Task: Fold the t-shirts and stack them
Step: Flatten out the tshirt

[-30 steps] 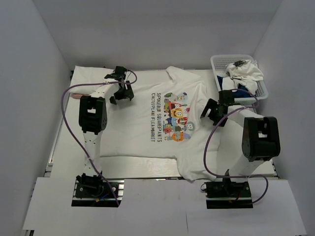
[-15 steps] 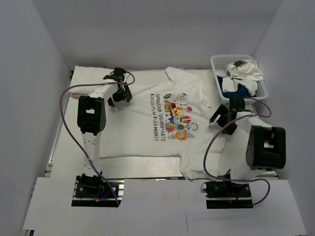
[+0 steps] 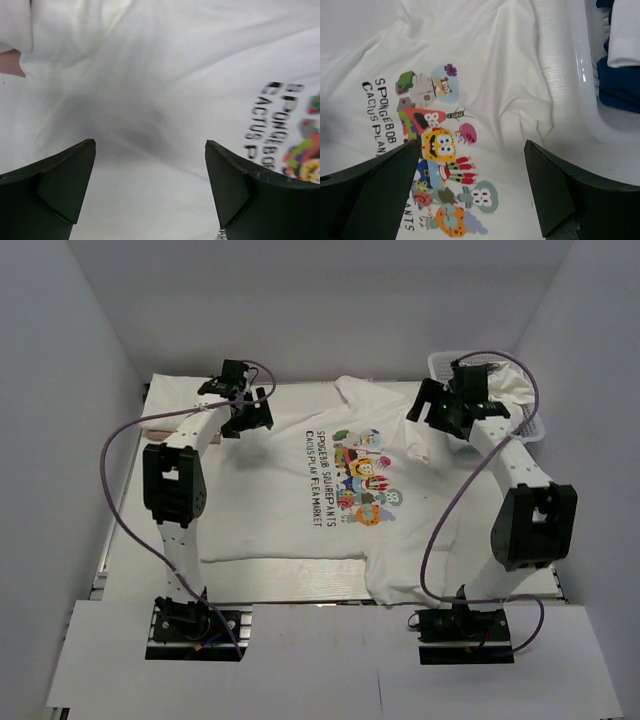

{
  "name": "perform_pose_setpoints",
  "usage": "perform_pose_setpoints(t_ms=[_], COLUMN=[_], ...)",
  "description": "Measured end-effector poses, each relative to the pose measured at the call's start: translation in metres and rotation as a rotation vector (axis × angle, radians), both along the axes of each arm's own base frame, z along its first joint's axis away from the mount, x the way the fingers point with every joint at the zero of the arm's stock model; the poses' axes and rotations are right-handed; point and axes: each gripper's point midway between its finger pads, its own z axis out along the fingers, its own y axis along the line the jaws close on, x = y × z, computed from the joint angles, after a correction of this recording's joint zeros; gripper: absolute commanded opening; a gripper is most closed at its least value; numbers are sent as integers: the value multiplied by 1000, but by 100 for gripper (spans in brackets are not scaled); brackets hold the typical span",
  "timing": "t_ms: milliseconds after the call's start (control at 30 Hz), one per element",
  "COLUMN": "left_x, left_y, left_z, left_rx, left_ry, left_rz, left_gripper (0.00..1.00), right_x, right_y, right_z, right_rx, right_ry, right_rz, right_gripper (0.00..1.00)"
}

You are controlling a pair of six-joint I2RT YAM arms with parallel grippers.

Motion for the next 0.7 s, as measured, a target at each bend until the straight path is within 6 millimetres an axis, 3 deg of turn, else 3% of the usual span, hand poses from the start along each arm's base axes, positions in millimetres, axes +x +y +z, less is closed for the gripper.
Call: perform_pose_setpoints(t_ms=[100, 200, 267, 333, 533, 700], left_x=[-19, -58, -86, -123, -202, -223], left_y=[-9, -18, -29, -41, -44, -38], left_z=[37, 48, 38, 6, -58, -62], left_rx=[-64, -129, -173, -200, -179, -178], left_ry=[-67, -64, -20, 84, 340, 369], left_rz=[-29, -47, -59, -71, -51, -20], left_gripper=[100, 100, 100, 100, 100, 100], right_x=[29, 49, 59, 71, 100, 110], right_y=[7, 16, 23, 29, 36, 26], right_z=[-19, -60, -85, -108, -150, -159], right_rx=[-24, -55, -74, -95, -146, -190], right_ry=[34, 128, 188, 234, 298, 320], right_rz=[9, 27, 40, 48, 37, -4], right_gripper=[90, 90, 90, 90, 90, 90])
